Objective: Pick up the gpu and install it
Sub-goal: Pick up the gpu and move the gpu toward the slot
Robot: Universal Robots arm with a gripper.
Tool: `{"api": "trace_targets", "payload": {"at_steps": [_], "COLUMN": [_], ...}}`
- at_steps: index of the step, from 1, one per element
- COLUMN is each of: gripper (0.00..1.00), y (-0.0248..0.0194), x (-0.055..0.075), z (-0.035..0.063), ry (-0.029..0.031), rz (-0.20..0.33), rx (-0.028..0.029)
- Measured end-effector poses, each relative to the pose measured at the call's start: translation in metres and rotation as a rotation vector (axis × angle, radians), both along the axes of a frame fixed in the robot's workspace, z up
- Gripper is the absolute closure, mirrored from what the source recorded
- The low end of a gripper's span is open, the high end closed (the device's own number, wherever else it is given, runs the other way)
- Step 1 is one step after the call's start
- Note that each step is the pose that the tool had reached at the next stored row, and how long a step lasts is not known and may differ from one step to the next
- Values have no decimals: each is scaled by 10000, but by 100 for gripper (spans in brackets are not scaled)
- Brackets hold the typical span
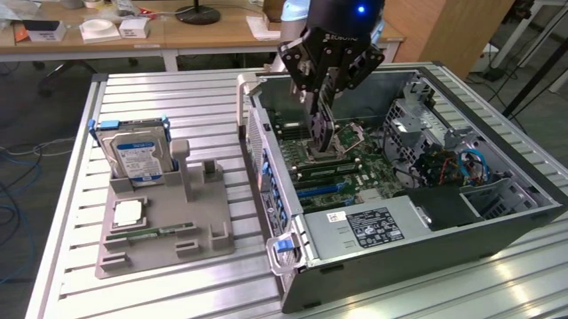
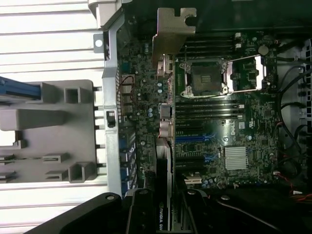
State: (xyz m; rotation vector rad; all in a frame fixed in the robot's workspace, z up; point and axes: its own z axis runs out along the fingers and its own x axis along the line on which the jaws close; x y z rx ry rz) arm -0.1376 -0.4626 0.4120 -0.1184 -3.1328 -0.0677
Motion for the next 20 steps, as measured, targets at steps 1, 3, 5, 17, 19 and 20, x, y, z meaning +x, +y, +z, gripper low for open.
{"api": "trace_targets", "payload": {"at_steps": [1, 3, 5, 17, 19, 20], "gripper": [74, 74, 74, 74, 74, 74], "y": [0, 0, 0, 0, 0, 0], "x": [11, 34, 58, 208, 368, 460], "z": [0, 0, 0, 0, 0, 0], "ry": [0, 0, 0, 0, 0, 0], "rz": [0, 1, 0, 0, 0, 0], "rx": [0, 1, 0, 0, 0, 0]}}
